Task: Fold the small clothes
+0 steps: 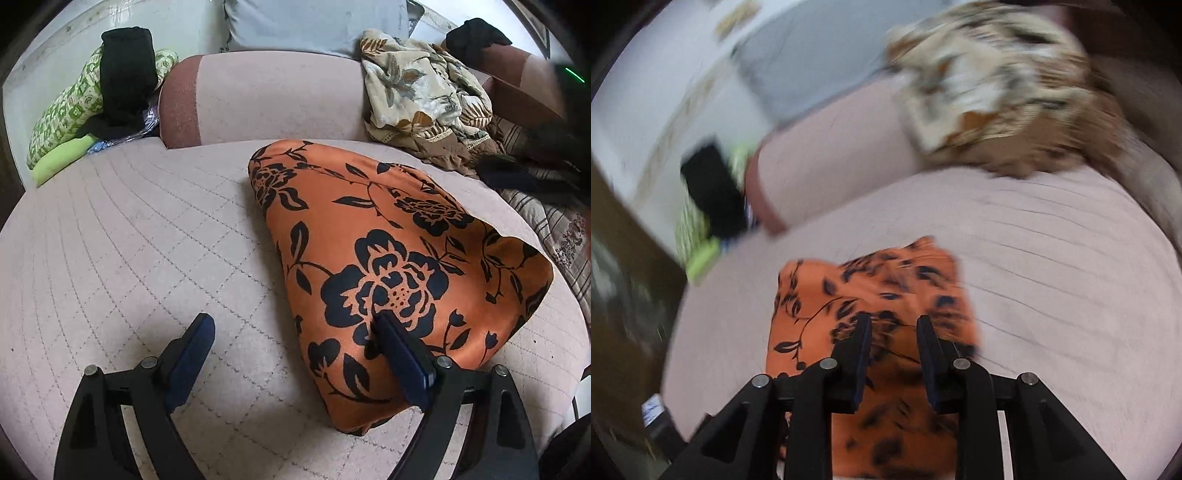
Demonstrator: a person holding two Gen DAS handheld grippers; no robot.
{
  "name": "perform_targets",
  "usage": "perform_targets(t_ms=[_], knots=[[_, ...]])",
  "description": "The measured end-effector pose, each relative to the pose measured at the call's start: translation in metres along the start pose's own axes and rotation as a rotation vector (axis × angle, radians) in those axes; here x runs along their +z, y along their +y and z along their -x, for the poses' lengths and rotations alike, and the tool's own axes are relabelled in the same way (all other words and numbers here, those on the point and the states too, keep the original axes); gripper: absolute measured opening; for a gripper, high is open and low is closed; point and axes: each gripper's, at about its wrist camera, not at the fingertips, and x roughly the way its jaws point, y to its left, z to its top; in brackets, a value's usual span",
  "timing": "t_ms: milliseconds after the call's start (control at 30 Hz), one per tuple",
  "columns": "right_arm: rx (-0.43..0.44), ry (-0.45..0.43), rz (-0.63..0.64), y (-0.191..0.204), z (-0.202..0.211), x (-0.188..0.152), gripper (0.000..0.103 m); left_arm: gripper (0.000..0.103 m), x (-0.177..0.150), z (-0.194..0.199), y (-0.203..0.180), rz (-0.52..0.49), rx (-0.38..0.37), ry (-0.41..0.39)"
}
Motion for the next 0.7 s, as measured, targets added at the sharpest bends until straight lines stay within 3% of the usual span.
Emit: perform_targets(t_ms=[133,200,233,333,467,600,700], knots=[[-0.040,0.154,-0.037,0.008,-0.083,0.032,0.028,0.096,0.001,-0.003,0.006,0.016,-0.016,0.012],[-0.106,0.200,-0.056,-0.006,-0.117,0.033,0.022,0.096,0.002,-0.003,0.006,0.014,-0.020,0.012],[-0.076,0.194,-0.071,-0.015,-0.127,0.033,0.022,0.096,0.002,-0.003,0.006,0.010,-0.019,0.012],[-0.032,0.167,-0.113,-0.022,-0.110,0.032,0.021,0.096,0.001,-0.001,0.003,-0.009,-0.004,0.005],[0.001,0.074,-0.102,-0.029,-0.042,0.011,0.025,0.096,0.000,0.002,0.001,-0.018,0.013,-0.001],[-0.001,0.082,-0.066,-0.032,0.009,-0.025,0.025,0.096,-0.001,0.004,0.000,-0.028,0.026,-0.007],[-0.031,0.106,-0.064,-0.041,0.022,-0.054,0.024,0.096,-0.003,0.003,-0.001,-0.026,0.031,-0.009]])
